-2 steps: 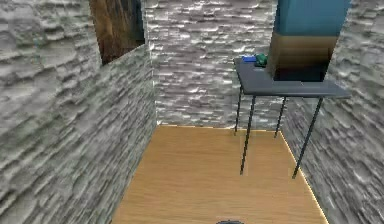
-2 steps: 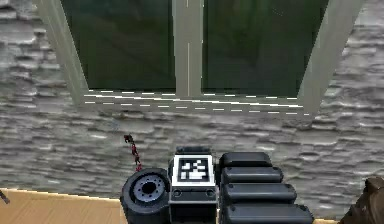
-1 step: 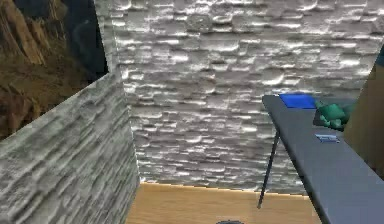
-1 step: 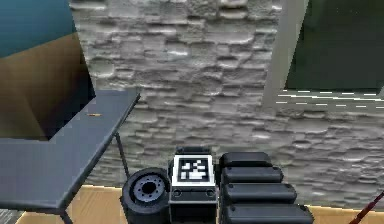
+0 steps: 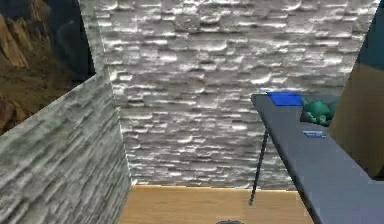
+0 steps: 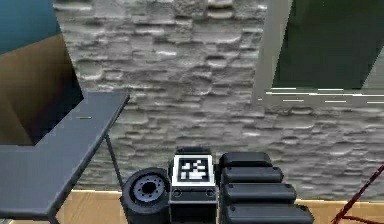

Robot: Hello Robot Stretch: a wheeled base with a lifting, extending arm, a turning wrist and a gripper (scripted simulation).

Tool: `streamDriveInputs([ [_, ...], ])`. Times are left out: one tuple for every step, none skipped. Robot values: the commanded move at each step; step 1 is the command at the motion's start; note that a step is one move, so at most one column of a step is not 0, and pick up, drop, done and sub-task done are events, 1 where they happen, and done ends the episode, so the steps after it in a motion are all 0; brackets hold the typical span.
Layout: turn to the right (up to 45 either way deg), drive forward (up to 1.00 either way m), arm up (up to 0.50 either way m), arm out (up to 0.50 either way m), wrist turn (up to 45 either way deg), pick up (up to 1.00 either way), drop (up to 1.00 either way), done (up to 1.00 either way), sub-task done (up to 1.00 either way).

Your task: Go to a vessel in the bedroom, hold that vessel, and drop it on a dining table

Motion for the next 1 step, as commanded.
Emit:
streamDriveInputs([
  [0.0,0.3,0.0,0.0,0.0,0.0,0.0,0.0,0.0],
])
